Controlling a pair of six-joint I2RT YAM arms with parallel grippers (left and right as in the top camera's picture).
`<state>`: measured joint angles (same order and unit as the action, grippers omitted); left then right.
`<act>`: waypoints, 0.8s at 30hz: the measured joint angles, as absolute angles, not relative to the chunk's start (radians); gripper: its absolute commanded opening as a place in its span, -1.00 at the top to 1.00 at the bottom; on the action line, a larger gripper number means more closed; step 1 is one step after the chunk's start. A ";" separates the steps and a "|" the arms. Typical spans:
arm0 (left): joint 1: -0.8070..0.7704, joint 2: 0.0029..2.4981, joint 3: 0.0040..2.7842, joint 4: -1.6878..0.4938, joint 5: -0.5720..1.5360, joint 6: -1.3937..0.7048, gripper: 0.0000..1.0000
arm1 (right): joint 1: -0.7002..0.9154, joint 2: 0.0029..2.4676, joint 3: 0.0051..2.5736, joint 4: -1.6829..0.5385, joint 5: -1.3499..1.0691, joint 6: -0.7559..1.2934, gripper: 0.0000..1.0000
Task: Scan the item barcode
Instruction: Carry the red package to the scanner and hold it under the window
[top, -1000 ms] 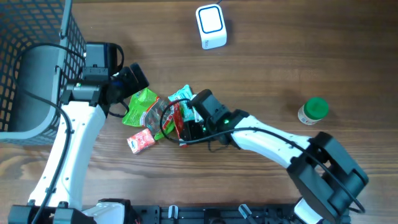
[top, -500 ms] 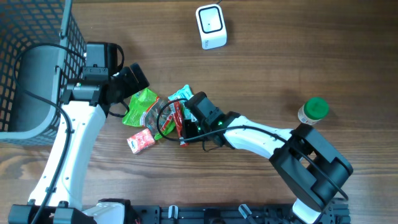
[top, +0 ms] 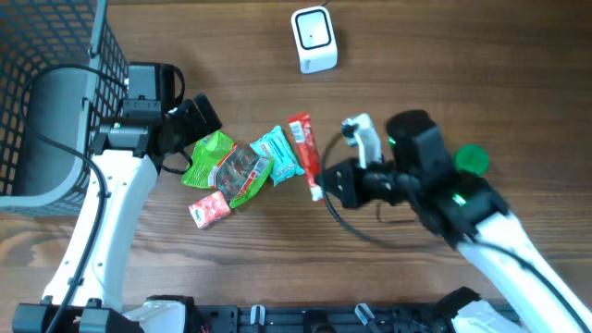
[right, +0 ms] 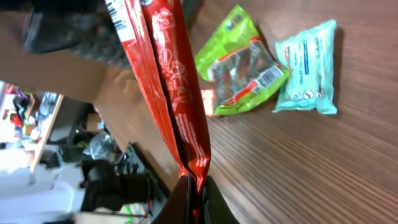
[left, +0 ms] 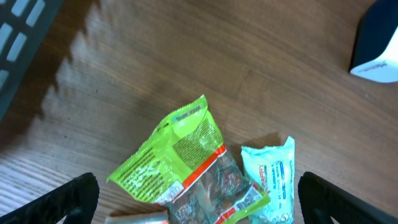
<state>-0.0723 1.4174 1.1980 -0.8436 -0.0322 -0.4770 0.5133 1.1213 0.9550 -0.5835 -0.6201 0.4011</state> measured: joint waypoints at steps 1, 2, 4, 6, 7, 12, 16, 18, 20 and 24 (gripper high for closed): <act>-0.072 1.417 1.198 -0.845 -0.033 -0.477 -1.00 | 0.513 1.070 0.955 -0.599 -0.619 0.386 0.91; -0.072 1.417 1.198 -0.845 -0.033 -0.477 -1.00 | 0.513 1.034 0.955 -0.613 -0.617 0.377 0.91; -0.072 1.417 1.198 -0.845 -0.033 -0.477 -1.00 | 0.513 1.017 0.955 -0.629 -0.616 0.363 0.91; -0.072 1.417 1.198 -0.845 -0.033 -0.477 -1.00 | 0.513 1.035 0.955 -0.629 -0.607 0.355 0.92; -0.072 1.417 1.198 -0.845 -0.032 -0.477 -1.00 | 0.513 1.048 0.955 -0.629 -0.592 0.342 0.91; -0.072 1.417 1.198 -0.845 -0.033 -0.477 -1.00 | 0.513 1.103 0.955 -0.647 -0.474 0.253 0.91; -0.072 1.417 1.198 -0.844 -0.033 -0.477 -1.00 | 0.466 1.155 1.058 -0.807 -0.399 0.229 0.91; -0.072 1.417 1.198 -0.843 -0.033 -0.477 -1.00 | 0.414 1.266 1.297 -0.981 -0.379 0.181 0.92; -0.072 1.417 1.198 -0.845 -0.032 -0.477 -1.00 | 0.403 1.428 1.623 -1.179 -0.308 0.106 0.91; -0.072 1.421 1.198 -0.844 -0.033 -0.477 -1.00 | 0.403 1.731 2.011 -1.274 -0.057 0.006 0.91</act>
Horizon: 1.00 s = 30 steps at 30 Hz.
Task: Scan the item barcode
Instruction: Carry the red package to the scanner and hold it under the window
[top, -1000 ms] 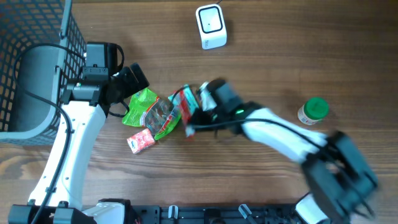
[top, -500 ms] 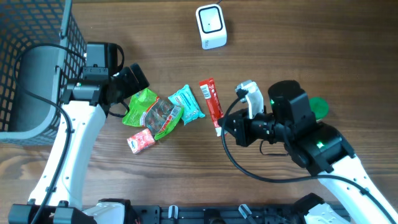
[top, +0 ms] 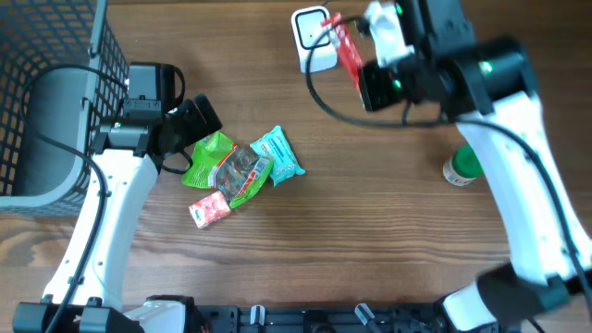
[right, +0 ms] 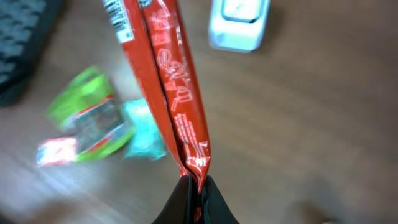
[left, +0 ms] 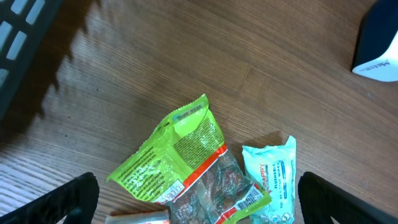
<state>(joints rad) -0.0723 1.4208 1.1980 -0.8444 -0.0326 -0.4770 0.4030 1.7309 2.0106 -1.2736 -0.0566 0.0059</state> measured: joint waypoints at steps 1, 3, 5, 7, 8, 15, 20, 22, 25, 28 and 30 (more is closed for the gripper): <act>-0.072 1.421 1.198 -0.845 -0.033 -0.477 -1.00 | 0.403 1.769 2.015 -1.240 -0.011 -0.006 0.91; -0.072 1.421 1.198 -0.846 -0.032 -0.477 -1.00 | 0.403 1.853 2.015 -1.169 0.096 -0.026 0.92; -0.072 1.422 1.198 -0.844 -0.033 -0.477 -1.00 | 0.410 1.960 2.017 -1.067 0.258 -0.057 0.91; -0.072 1.422 1.198 -0.845 -0.033 -0.477 -1.00 | 0.437 2.058 2.022 -0.978 0.423 -0.110 0.91; -0.072 1.422 1.198 -0.845 -0.033 -0.477 -1.00 | 0.451 2.096 2.021 -0.945 0.480 -0.141 0.91; -0.072 1.422 1.198 -0.843 -0.032 -0.477 -1.00 | 0.534 2.338 2.015 -0.461 0.912 -0.540 0.91; -0.072 1.422 1.198 -0.845 -0.033 -0.477 -1.00 | 0.534 2.451 2.014 -0.278 1.010 -0.725 0.92; -0.072 1.422 1.198 -0.845 -0.033 -0.477 -1.00 | 0.537 2.479 2.014 -0.274 1.019 -0.755 0.91; -0.072 1.422 1.198 -0.845 -0.033 -0.477 -1.00 | 0.550 2.491 2.014 -0.293 1.026 -0.773 0.91; -0.072 1.422 1.198 -0.845 -0.033 -0.477 -1.00 | 0.558 2.492 2.014 -0.302 1.030 -0.776 0.92; -0.072 1.422 1.198 -0.845 -0.033 -0.477 -1.00 | 0.558 2.492 2.014 -0.302 1.030 -0.767 0.92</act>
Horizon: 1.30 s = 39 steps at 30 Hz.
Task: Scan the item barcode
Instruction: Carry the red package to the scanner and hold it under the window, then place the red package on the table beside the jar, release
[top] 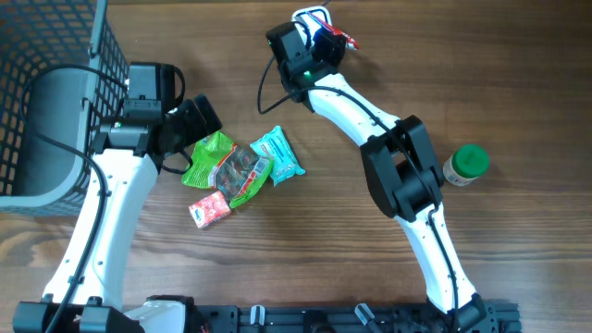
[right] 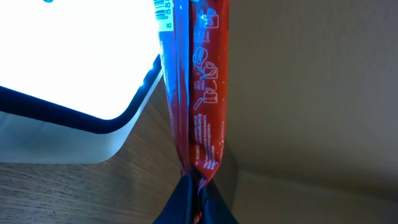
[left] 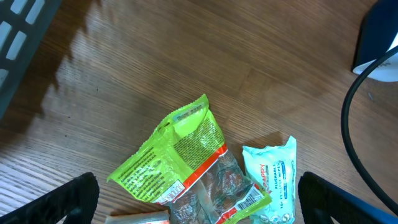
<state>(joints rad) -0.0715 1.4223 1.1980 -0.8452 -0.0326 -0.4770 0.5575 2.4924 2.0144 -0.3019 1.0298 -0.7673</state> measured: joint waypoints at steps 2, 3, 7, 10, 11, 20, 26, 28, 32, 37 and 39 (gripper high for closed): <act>-0.072 1.422 1.198 -0.845 -0.033 -0.477 -1.00 | 0.558 2.485 2.013 -0.324 1.029 -0.738 0.92; -0.072 1.422 1.198 -0.846 -0.032 -0.477 -1.00 | 0.558 2.469 2.010 -0.355 1.021 -0.721 0.92; -0.072 1.422 1.198 -0.846 -0.032 -0.477 -1.00 | 0.548 2.212 2.003 -0.607 0.945 -0.540 0.92; -0.072 1.423 1.198 -0.846 -0.032 -0.477 -1.00 | 0.494 1.973 2.013 -0.897 0.812 -0.351 0.92; -0.072 1.422 1.198 -0.846 -0.033 -0.477 -1.00 | 0.454 1.911 2.017 -0.996 0.724 -0.266 0.92; -0.072 1.423 1.198 -0.845 -0.032 -0.477 -1.00 | 0.068 1.898 1.514 -1.048 -0.044 0.044 0.91; -0.072 1.423 1.198 -0.844 -0.032 -0.477 -1.00 | 0.070 1.900 1.266 -0.855 0.047 0.181 0.06; -0.072 1.423 1.198 -0.845 -0.033 -0.477 -1.00 | 0.070 1.900 1.264 -0.854 0.080 0.197 -0.19; -0.072 1.423 1.198 -0.845 -0.033 -0.477 -1.00 | 0.070 1.899 1.344 -0.980 0.098 0.201 -0.17; -0.072 1.423 1.198 -0.845 -0.033 -0.477 -1.00 | 0.153 1.843 1.501 -1.054 -0.216 0.091 -0.15; -0.072 1.423 1.198 -0.844 -0.032 -0.477 -1.00 | 0.273 1.842 1.496 -0.986 -0.299 0.078 -0.16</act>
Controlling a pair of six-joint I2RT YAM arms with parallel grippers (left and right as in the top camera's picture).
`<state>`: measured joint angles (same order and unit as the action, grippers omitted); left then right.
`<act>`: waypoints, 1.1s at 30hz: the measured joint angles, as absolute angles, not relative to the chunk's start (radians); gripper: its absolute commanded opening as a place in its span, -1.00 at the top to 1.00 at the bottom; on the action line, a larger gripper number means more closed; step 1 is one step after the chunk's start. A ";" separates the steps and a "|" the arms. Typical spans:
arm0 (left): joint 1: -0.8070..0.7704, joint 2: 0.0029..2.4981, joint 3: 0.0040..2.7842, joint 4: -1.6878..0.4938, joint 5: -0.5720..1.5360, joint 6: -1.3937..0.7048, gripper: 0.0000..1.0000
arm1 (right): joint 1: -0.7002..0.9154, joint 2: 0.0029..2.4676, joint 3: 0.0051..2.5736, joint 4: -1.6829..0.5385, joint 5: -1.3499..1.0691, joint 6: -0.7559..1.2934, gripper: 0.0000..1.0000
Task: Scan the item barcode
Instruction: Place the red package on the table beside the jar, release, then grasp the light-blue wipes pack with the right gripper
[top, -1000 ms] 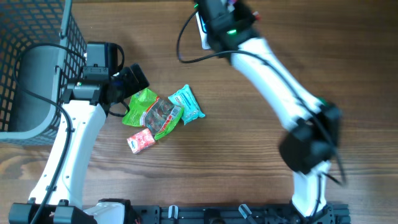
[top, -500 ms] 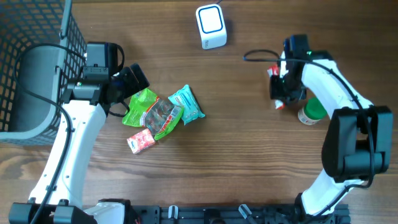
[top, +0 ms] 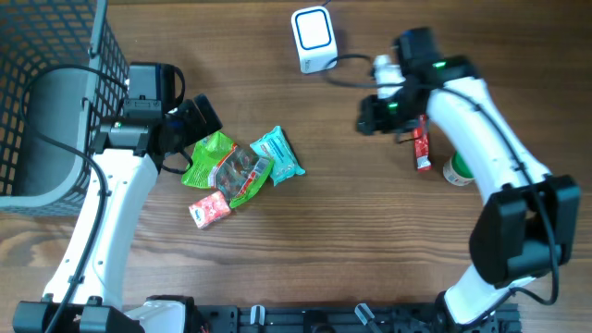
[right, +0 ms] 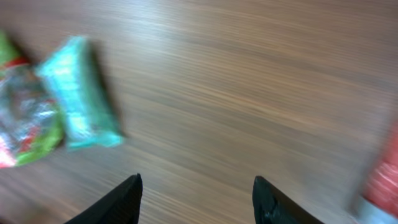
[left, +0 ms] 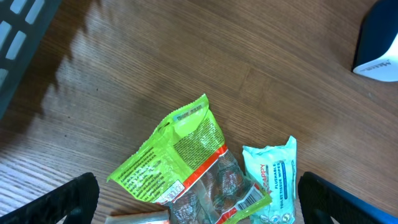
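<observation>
The red stick packet (top: 421, 144) lies flat on the table at the right, beside a green-capped bottle (top: 460, 168); it shows blurred at the right edge of the right wrist view (right: 382, 174). The white scanner (top: 313, 39) stands at the back middle. My right gripper (top: 368, 120) hovers left of the packet, open and empty (right: 199, 199). My left gripper (top: 199, 116) stands open (left: 198, 202) over the pile, holding nothing.
The pile holds a green snack bag (left: 180, 155), a teal wipes pack (left: 270, 180) and a small pink-red packet (top: 210, 209). A black wire basket (top: 55, 55) fills the back left corner. The scanner's cable runs to the right behind my right arm.
My right gripper held the red packet against the scanner; now the packet lies on the table by the bottle, and the gripper is open and lower, to the right of the scanner.
My right gripper was shut on the red packet just right of the pile. Then it held the packet up near the scanner, then with its barcode at the scanner's face. Now the packet rests at the right, let go. The left arm stayed still throughout.
</observation>
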<state>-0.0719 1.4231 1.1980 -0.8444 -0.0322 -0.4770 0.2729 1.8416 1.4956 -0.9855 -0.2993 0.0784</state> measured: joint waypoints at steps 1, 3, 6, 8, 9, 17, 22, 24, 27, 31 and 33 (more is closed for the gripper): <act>-0.072 1.423 1.198 -0.846 -0.033 -0.477 -1.00 | 0.333 1.842 1.490 -0.949 -0.318 0.076 -0.16; -0.072 1.423 1.198 -0.845 -0.032 -0.477 -1.00 | 0.475 1.845 1.479 -0.868 -0.348 0.078 -0.12; -0.072 1.423 1.198 -0.844 -0.033 -0.477 -1.00 | 0.600 1.923 1.475 -0.727 -0.328 0.123 -0.12; -0.072 1.423 1.198 -0.845 -0.033 -0.477 -1.00 | 0.641 2.002 1.472 -0.684 -0.295 0.142 -0.12; -0.072 1.423 1.198 -0.845 -0.033 -0.477 -1.00 | 0.646 2.020 1.470 -0.673 -0.287 0.146 -0.12; -0.072 1.423 1.198 -0.845 -0.033 -0.477 -1.00 | 0.643 2.115 1.468 -0.627 -0.271 0.201 0.87; -0.072 1.423 1.198 -0.846 -0.032 -0.477 -1.00 | 0.555 1.994 1.454 -0.736 -0.189 0.152 0.82; -0.072 1.423 1.198 -0.846 -0.032 -0.477 -1.00 | 0.531 1.879 1.453 -0.792 -0.082 0.130 0.89; -0.072 1.423 1.198 -0.845 -0.033 -0.477 -1.00 | 0.539 1.819 1.453 -0.869 0.032 0.125 0.91; -0.072 1.423 1.198 -0.845 -0.033 -0.477 -1.00 | 0.592 1.821 1.449 -0.837 -0.032 0.122 0.89; -0.072 1.423 1.198 -0.845 -0.033 -0.477 -1.00 | 0.642 1.821 1.448 -0.809 -0.134 0.101 0.88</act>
<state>-0.0719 1.4231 1.1980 -0.8448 -0.0326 -0.4774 0.6422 1.8206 1.4479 -0.8089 -0.1341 0.1009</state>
